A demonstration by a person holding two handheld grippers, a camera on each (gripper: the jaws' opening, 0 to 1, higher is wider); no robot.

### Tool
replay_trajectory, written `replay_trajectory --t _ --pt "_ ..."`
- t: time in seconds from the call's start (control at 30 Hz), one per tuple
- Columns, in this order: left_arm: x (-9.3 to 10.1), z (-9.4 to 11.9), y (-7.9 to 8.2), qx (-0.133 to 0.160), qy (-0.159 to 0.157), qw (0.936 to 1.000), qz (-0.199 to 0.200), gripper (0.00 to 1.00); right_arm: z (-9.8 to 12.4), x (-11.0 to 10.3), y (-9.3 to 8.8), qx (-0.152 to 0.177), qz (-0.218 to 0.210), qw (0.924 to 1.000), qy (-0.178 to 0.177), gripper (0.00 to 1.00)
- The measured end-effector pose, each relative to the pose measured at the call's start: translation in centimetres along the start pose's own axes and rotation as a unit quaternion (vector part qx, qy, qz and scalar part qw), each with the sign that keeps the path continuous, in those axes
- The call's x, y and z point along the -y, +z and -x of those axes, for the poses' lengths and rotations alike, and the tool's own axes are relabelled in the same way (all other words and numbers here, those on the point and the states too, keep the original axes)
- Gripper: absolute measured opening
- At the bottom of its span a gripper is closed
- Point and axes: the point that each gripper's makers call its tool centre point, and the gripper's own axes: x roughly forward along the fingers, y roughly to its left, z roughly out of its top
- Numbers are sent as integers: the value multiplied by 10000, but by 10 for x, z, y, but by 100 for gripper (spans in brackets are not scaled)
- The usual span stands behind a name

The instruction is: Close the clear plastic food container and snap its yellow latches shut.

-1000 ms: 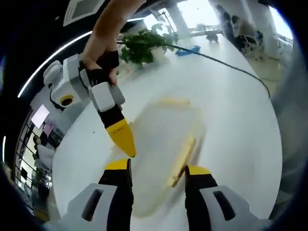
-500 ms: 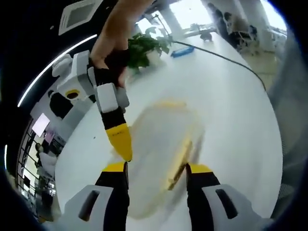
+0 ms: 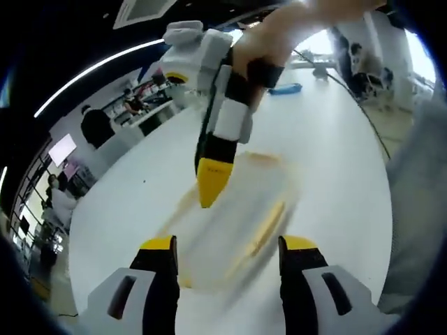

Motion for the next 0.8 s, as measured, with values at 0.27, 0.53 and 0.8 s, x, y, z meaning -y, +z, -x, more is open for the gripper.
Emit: replay_trajectory --t 0.27,0.53,0.8 --pt "-18 11 0 146 73 9983 568 56 18 -4 -4 328 -339 9982 -360 52" --pt "-32 10 -7 185 65 9922 1229 54 31 -3 -24 336 -571 9954 -689 51" --pt "-41 4 -16 126 116 9812 1923 54 39 0 -40 494 -915 9899 -968 48"
